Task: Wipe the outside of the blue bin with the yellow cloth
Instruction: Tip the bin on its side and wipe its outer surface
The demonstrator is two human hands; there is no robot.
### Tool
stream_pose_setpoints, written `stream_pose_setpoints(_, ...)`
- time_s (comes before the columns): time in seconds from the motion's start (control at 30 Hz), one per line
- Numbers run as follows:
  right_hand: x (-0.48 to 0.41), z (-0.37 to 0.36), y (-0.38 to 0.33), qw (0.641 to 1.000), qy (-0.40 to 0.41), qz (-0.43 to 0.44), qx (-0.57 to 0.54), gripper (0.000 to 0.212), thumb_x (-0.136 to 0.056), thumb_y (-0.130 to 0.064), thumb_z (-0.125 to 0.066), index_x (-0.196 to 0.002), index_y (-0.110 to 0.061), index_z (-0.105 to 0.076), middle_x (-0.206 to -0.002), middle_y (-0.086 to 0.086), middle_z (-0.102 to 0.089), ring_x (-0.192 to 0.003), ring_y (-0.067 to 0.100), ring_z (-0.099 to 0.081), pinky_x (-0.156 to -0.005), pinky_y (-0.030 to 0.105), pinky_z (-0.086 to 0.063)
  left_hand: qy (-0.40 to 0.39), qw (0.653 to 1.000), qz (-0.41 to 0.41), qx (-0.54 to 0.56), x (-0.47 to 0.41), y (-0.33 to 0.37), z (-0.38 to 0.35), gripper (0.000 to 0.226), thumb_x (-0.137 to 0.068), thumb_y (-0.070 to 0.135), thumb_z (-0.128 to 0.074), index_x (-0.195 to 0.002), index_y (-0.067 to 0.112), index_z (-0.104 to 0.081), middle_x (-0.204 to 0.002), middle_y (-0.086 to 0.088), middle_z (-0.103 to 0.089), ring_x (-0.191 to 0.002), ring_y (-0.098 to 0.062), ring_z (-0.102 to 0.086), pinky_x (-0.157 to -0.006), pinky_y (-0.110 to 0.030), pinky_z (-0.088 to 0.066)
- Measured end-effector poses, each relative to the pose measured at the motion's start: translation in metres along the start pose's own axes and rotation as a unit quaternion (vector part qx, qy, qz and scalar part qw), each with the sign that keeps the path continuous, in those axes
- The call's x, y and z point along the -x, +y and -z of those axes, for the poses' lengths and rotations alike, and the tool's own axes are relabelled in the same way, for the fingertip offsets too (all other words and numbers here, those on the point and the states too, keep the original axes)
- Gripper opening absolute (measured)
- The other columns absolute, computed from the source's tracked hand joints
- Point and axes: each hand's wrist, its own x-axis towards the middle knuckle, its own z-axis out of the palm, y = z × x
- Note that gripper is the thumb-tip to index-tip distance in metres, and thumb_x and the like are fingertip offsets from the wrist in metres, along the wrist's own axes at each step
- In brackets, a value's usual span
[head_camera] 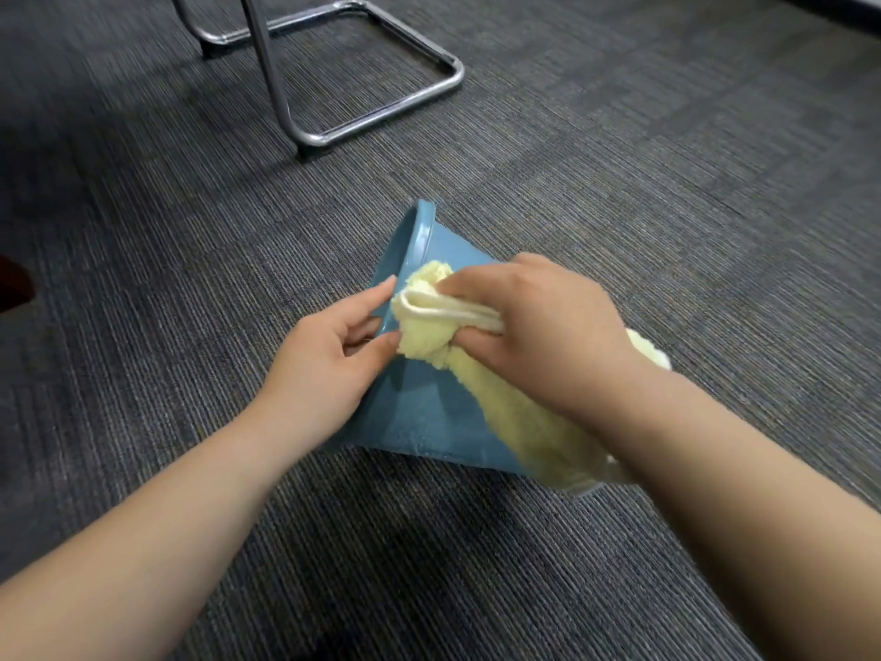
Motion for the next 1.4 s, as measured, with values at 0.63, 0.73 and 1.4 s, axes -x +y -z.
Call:
stream_pose_setpoints(0.63,0.009,-0.005,0.035,0.993,0.043,-0.106,0.008,0.024,-0.078,-0.022,-0.057,-0.102,-0.024,-0.058,-0.099,-0.002,-0.066,-0.090,0.023,-0.047,-0.063,0.031,-0.032,0.013,0.999,0.024,0.018,0.001,-0.008,0.006,0.049,-0.080,0.005,-0.058,-0.111,0.042,-0.047,-0.088,0.020,-0.063,-0.080,0.018,-0.057,-0.075,-0.004,-0.046)
stream_pose_setpoints(0.73,0.016,-0.012,0.025,0.998,0.019,-0.059,-0.003,0.025,-0.076,-0.022,-0.059,-0.101,-0.026,-0.060,-0.099,-0.004,-0.067,-0.089,0.024,-0.049,-0.059,0.028,-0.025,0.022,0.999,0.028,0.026,0.000,-0.010,0.007,0.050,-0.080,0.004,-0.058,-0.115,0.038,-0.046,-0.089,0.019,-0.063,-0.078,0.018,-0.058,-0.073,-0.003,-0.046)
stream_pose_setpoints(1.4,0.024,-0.020,0.042,0.996,-0.013,-0.084,-0.014,0.025,-0.077,-0.024,-0.058,-0.102,-0.025,-0.059,-0.097,-0.004,-0.066,-0.081,0.018,-0.043,-0.060,0.029,-0.028,0.019,0.999,0.011,0.049,-0.009,-0.017,0.011,0.042,-0.083,0.005,-0.054,-0.096,0.044,-0.054,-0.074,0.036,-0.063,-0.077,0.013,-0.061,-0.069,-0.007,-0.049)
